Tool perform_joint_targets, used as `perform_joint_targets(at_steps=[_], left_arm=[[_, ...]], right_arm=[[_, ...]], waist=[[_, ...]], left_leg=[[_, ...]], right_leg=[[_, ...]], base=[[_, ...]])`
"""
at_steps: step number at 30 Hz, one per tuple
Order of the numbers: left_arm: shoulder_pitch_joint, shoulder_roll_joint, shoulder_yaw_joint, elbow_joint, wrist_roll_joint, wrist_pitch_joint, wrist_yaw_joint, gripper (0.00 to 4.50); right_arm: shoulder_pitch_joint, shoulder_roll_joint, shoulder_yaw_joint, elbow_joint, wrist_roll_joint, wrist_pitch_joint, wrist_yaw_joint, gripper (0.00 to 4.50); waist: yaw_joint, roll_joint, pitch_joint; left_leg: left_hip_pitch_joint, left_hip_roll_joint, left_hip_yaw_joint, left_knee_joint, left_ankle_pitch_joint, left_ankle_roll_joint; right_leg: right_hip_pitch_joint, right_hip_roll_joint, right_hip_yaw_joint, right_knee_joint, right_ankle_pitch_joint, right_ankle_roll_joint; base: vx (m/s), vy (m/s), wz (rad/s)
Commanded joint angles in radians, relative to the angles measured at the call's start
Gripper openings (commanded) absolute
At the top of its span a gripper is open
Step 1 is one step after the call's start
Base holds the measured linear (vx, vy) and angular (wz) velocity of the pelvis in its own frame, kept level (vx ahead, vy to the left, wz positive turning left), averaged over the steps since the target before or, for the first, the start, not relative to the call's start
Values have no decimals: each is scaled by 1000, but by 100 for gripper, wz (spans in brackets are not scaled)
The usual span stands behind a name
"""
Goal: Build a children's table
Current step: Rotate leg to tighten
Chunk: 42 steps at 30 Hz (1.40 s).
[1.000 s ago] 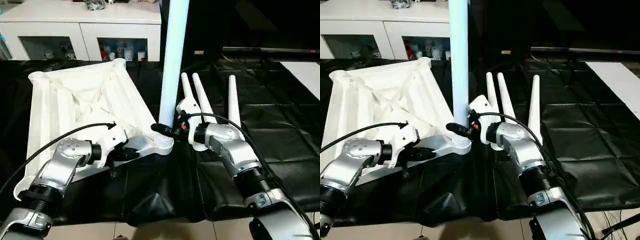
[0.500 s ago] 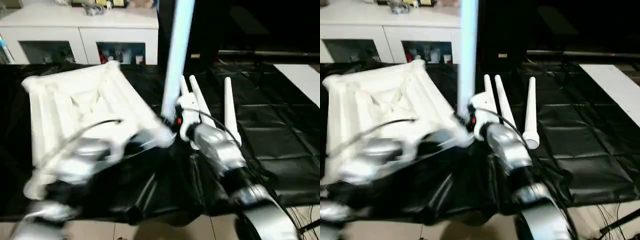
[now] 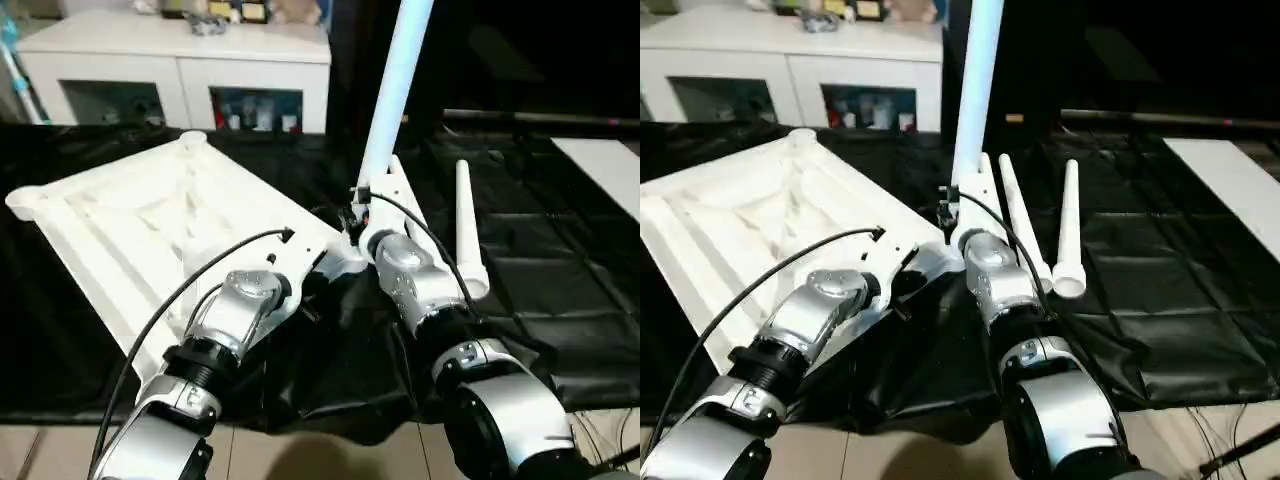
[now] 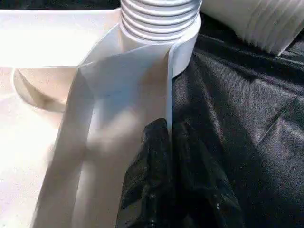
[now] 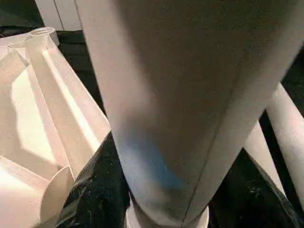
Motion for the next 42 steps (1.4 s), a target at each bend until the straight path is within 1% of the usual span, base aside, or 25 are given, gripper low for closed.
perform_joint_targets(at_steps=[1,3,6,9,11,13,15,16,17,18,19,20,21,22,23,24,25,26,28,30,32,33,35,37,42], left_arm=[[-4,13,9,36,37,15,75,0],[-2,17,9,33,38,21,78,0],[1,21,4,28,38,26,76,0],[5,26,-10,21,41,18,59,0],[19,42,-31,-2,39,-8,11,0],[40,71,-55,-43,35,4,-52,0],[72,126,-98,-96,37,-57,-156,0],[94,166,-113,-136,31,-53,-213,0],[94,166,-113,-136,31,-53,-213,0],[140,251,-133,-218,9,-67,-327,0],[140,251,-133,-218,9,-67,-327,0],[161,293,-137,-253,-4,-75,-378,0],[181,334,-138,-286,-19,-94,-432,0],[200,382,-135,-323,-36,-93,-480,0],[200,382,-135,-323,-36,-93,-480,0],[212,410,-129,-342,-46,-109,-509,0],[221,435,-121,-363,-60,-108,-536,0],[231,463,-106,-383,-78,-117,-570,0],[237,482,-94,-393,-92,-124,-593,0],[249,537,-67,-411,-126,-133,-652,0],[252,557,-62,-416,-137,-132,-674,0],[256,574,-62,-424,-148,-127,-700,0],[257,580,-62,-429,-152,-125,-710,0],[262,596,-72,-441,-159,-119,-737,0],[260,589,-78,-435,-159,-122,-733,0]], right_arm=[[55,99,25,142,21,89,51,184],[44,101,13,161,18,83,51,184],[33,99,6,177,21,82,67,184],[29,99,5,181,22,89,87,184],[23,95,19,187,5,104,145,184],[20,84,54,186,-23,118,234,184],[25,62,106,174,-57,124,325,184],[28,43,126,163,-65,134,383,184],[28,43,126,163,-65,134,383,184],[35,1,158,141,-73,155,490,184],[35,1,158,141,-73,155,490,184],[38,-21,171,127,-72,167,551,184],[43,-44,189,111,-73,172,619,183],[54,-75,215,85,-81,155,711,183],[54,-75,215,85,-81,155,711,183],[65,-96,234,63,-89,139,781,183],[75,-117,253,40,-95,124,850,183],[91,-155,287,4,-103,96,952,183],[99,-176,305,-14,-108,81,1002,183],[114,-239,359,-49,-133,18,1125,183],[113,-264,380,-52,-146,-3,1166,183],[109,-279,393,-51,-157,-15,1193,183],[107,-284,398,-50,-161,-19,1203,183],[92,-293,397,-36,-167,-18,1212,183],[92,-294,397,-25,-174,-21,1208,183]], waist=[[-5,6,-16],[-3,5,-14],[-3,6,-11],[-3,6,-10],[-4,8,-9],[-5,10,-11],[-13,14,-16],[-20,16,-16],[-20,16,-19],[-26,15,-18],[-35,16,-19],[-36,21,-22],[-39,24,-26],[-43,24,-27],[-43,26,-28],[-43,26,-32],[-45,25,-33],[-41,22,-33],[-36,20,-35],[-29,21,-37],[-27,21,-32],[-25,23,-31],[-25,23,-26],[-25,26,-27],[-27,24,-30]], left_leg=[[7,49,-15,-89,-394,-26],[4,49,-12,-92,-363,-20],[2,49,-13,-95,-376,-23],[5,51,-16,-97,-398,-29],[4,52,-16,-99,-401,-29],[-4,53,-19,-101,-396,-28],[-23,53,-21,-105,-304,-22],[-22,54,-18,-103,-282,-19],[-18,54,-18,-100,-277,-16],[-14,52,-13,-97,-266,-7],[-21,54,-13,-96,-250,8],[-20,55,-12,-94,-234,11],[-19,57,-11,-90,-186,19],[-19,57,-7,-84,-141,26],[-19,56,-7,-81,-118,28],[-11,55,-3,-73,-74,35],[-11,55,-2,-71,-54,40],[-12,52,2,-63,-22,50],[-7,52,8,-57,15,72],[-2,55,9,-56,0,77],[0,58,10,-62,-32,71],[5,61,10,-64,-59,61],[3,64,10,-69,-94,46],[5,66,9,-72,-113,27],[5,63,10,-68,-82,27]], right_leg=[[-7,-67,51,-114,-331,-120],[-8,-68,52,-120,-334,-114],[-10,-71,52,-126,-400,-100],[-16,-73,54,-134,-457,-82],[-17,-73,53,-135,-458,-80],[-14,-74,53,-132,-441,-84],[5,-68,46,-118,-308,-101],[6,-64,44,-111,-231,-120],[8,-63,42,-108,-199,-130],[5,-61,43,-106,-154,-152],[15,-64,42,-101,-121,-168],[16,-63,41,-98,-94,-176],[21,-59,39,-91,-10,-193],[23,-54,39,-83,84,-209],[26,-53,38,-79,129,-214],[26,-47,36,-74,213,-226],[28,-46,36,-71,252,-233],[35,-42,33,-67,322,-235],[34,-38,32,-60,405,-238],[33,-40,30,-60,386,-244],[30,-40,31,-64,336,-248],[29,-43,32,-66,283,-253],[27,-44,34,-71,206,-259],[28,-47,36,-72,149,-264],[28,-44,38,-69,188,-269]], base=[[0,0,0],[0,0,0],[0,0,0],[0,0,0],[0,0,0],[0,0,0],[26,2,-8],[62,-3,-12],[62,-3,-12],[62,-14,-5],[69,-24,-7],[69,-24,-7],[74,-28,-9],[76,-23,-8],[76,-23,-8],[78,-13,-5],[74,-9,-1],[74,-9,-1],[33,-4,0],[0,0,0],[0,0,0],[0,0,0],[0,0,0],[0,0,0],[0,0,0]])
